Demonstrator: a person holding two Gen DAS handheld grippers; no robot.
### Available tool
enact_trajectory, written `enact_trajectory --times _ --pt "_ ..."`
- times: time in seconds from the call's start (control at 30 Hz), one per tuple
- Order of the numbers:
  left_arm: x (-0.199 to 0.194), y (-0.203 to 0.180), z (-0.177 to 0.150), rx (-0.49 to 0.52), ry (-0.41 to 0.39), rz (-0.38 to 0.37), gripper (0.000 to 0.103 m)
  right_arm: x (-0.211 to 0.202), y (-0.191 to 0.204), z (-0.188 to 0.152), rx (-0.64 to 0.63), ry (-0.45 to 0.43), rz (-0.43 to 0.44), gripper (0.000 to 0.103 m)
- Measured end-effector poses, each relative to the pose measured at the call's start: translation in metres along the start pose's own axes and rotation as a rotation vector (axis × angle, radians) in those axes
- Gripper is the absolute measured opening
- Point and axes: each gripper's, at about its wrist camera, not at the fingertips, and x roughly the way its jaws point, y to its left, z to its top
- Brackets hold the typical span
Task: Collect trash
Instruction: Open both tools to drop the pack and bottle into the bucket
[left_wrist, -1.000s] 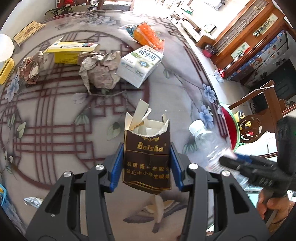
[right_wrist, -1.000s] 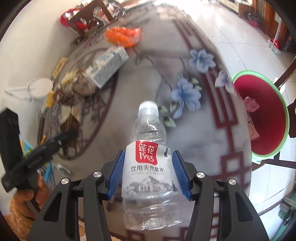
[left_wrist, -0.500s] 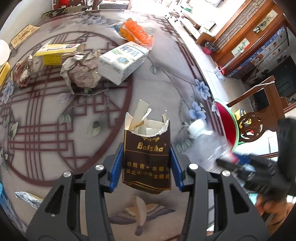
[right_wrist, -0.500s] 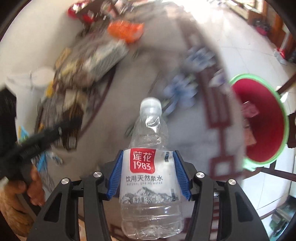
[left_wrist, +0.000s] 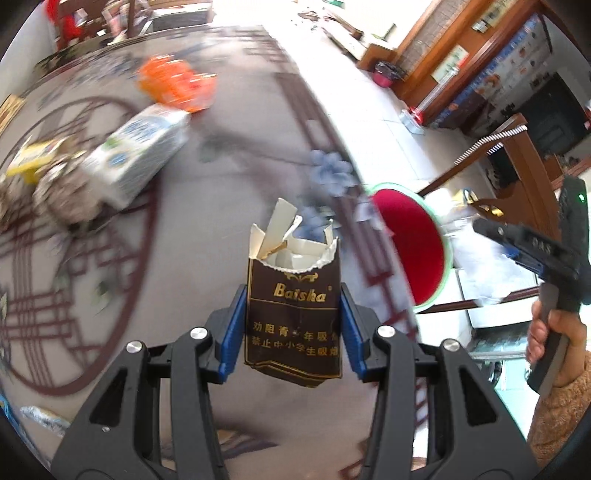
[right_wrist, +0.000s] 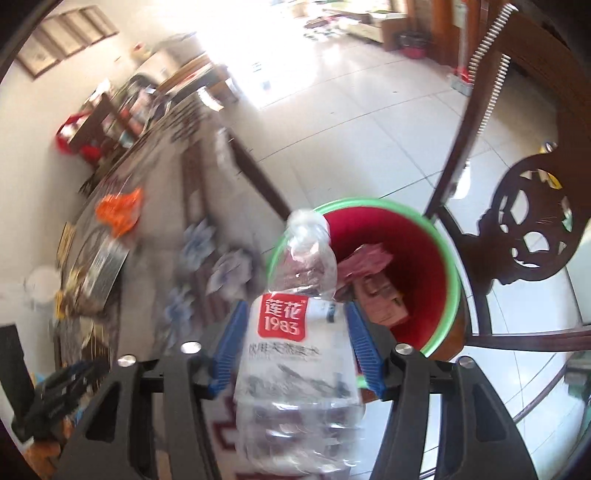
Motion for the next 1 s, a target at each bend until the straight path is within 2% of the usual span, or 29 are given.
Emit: enact_trajectory --times 0.07,0.3,0.43,0.57,0.63,0.7,0.8,0.9,0.97,1.0 --pt "0.007 -0.021 0.009 0.042 0.001 -0.018 0.045 -0.004 -0.009 0.003 0.017 -0.025 0.014 0.070" --pt "0.039 -0.092 0.041 0.162 0.014 -0.095 0.045 -0.001 -0.037 -0.013 0.067 0.006 0.010 0.071" --pt "0.063 -0.135 0.058 0.230 0.031 -0.141 0.045 0.002 -0.063 -0.024 0.133 0.035 -0.012 0.072" --pt "0.082 -0.166 0.066 0.291 0.046 -0.165 0.045 -0.006 -0.082 -0.030 0.178 0.025 -0.036 0.072" --pt "0.088 -0.179 0.069 0.323 0.051 -0.181 0.049 -0.012 -0.089 -0.033 0.196 0.011 -0.049 0.072" --pt "0.089 -0.186 0.070 0.340 0.038 -0.181 0.070 -0.016 -0.093 -0.035 0.204 -0.001 -0.056 0.073" --pt "0.083 -0.184 0.070 0.338 0.020 -0.188 0.079 -0.025 -0.088 -0.037 0.182 -0.022 -0.074 0.073" --pt "0.072 -0.173 0.069 0.311 0.004 -0.180 0.084 -0.031 -0.071 -0.038 0.118 -0.044 -0.105 0.074" --pt "0.058 -0.157 0.065 0.282 -0.022 -0.167 0.086 -0.035 -0.056 -0.038 0.063 -0.060 -0.129 0.084" --pt "0.052 -0.150 0.063 0.269 -0.037 -0.159 0.088 -0.038 -0.044 -0.039 0.027 -0.077 -0.143 0.085"
